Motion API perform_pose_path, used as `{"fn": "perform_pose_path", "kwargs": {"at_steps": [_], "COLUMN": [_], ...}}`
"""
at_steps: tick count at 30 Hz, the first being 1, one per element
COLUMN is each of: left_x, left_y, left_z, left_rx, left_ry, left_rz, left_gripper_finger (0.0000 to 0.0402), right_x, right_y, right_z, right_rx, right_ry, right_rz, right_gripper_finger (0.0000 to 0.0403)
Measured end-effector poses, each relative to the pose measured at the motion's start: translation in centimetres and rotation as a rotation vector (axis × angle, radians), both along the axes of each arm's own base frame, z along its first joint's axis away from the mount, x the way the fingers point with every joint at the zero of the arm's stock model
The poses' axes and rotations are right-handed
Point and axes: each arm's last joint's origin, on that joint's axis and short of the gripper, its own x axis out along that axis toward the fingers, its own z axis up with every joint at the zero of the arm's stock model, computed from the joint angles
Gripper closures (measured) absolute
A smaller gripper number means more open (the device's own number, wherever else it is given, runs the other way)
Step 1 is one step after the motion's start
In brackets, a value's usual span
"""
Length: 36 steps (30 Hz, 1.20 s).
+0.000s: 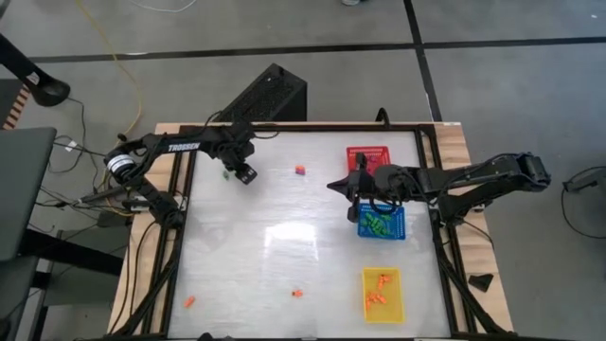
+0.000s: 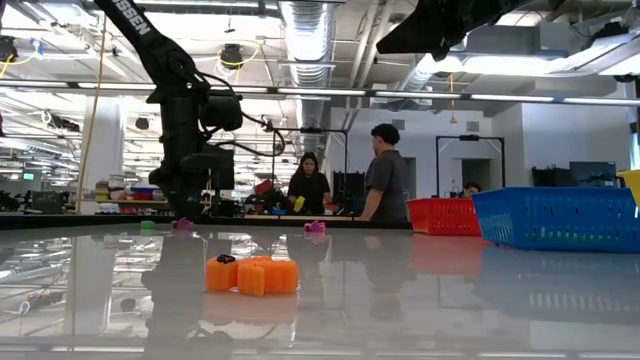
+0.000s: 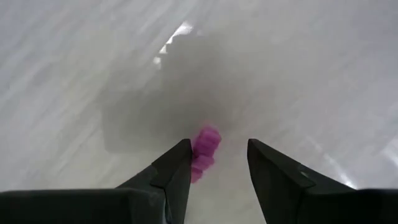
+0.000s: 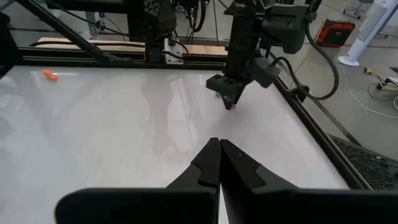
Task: Sort Halloween decoration
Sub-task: Put the violet skeleton toy into the red basket
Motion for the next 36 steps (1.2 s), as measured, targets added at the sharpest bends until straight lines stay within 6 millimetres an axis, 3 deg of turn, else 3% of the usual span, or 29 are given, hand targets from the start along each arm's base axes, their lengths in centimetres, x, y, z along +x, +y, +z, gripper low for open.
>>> {"fn": "perform_pose_path", "kwargs": {"at_steps": [8,12,17,22,27,36], "left_x": [0.6,0.6,0.2,0.0,2.1,10.5], "left_y": [-0.1,-0.1,-0.4,-1.1,-2.6,-6.7], "left_z": [-1.4,-1.5,-1.2,-0.7,0.9,3.6], "left_rx": [0.004,0.007,0.018,0.036,0.041,0.233], "left_ry": [0.078,0.087,0.126,0.162,-0.052,-0.674], "left_rz": [-0.028,-0.047,-0.09,-0.129,-0.195,-0.368], "left_gripper_finger": [0.0262,0.0294,0.0381,0.0387,0.0391,0.0393], "right_x": [0.0,-0.2,-3.2,-5.9,-6.9,-7.2], "right_y": [0.0,0.1,1.1,2.7,3.9,4.3], "right_z": [0.0,0.0,0.8,1.6,2.0,2.1], "right_rx": [0.0,0.0,0.046,0.075,0.008,-0.032], "right_ry": [-0.001,0.016,0.111,0.088,0.048,0.031], "right_rz": [0.0,0.002,0.035,0.03,-0.04,-0.103], "right_gripper_finger": [0.0371,0.0371,0.0371,0.0371,0.0371,0.0371]}}
